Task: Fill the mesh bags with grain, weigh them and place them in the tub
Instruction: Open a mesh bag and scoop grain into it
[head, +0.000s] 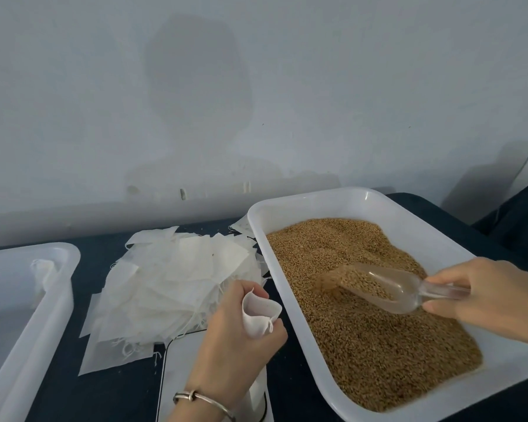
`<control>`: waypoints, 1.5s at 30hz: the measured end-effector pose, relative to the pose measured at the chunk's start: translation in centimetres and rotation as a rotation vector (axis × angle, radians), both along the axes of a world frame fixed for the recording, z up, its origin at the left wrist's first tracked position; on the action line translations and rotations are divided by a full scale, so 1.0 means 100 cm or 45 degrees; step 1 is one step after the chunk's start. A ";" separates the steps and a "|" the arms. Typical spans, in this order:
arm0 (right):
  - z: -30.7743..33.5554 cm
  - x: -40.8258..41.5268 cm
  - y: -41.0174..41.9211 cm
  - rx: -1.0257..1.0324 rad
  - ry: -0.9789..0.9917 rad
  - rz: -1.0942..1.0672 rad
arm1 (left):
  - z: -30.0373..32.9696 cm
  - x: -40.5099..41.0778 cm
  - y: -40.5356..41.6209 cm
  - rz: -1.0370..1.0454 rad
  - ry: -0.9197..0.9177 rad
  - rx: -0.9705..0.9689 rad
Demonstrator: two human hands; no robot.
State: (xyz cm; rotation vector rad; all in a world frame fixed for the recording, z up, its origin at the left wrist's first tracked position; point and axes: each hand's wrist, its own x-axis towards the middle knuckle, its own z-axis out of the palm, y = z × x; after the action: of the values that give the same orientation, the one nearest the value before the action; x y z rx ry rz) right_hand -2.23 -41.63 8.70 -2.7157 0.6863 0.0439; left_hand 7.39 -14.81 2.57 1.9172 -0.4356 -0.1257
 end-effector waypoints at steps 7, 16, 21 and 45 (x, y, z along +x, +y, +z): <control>0.004 -0.009 0.004 0.443 -0.287 0.069 | -0.003 0.013 -0.011 -0.088 -0.077 0.095; 0.023 0.001 0.018 0.478 -0.120 0.515 | -0.001 0.022 -0.014 -0.265 -0.181 0.298; 0.031 0.012 0.027 0.365 -0.118 0.667 | -0.004 0.020 -0.006 -0.246 -0.166 0.294; 0.083 0.062 0.083 -0.352 0.018 0.776 | -0.021 0.012 0.004 -0.039 -0.172 0.207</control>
State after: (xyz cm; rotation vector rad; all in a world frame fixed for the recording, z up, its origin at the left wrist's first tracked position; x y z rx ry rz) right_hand 3.99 -33.35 17.03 -3.0868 -0.1689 0.1215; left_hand 8.59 -14.45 0.46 2.0874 -0.5594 -0.0532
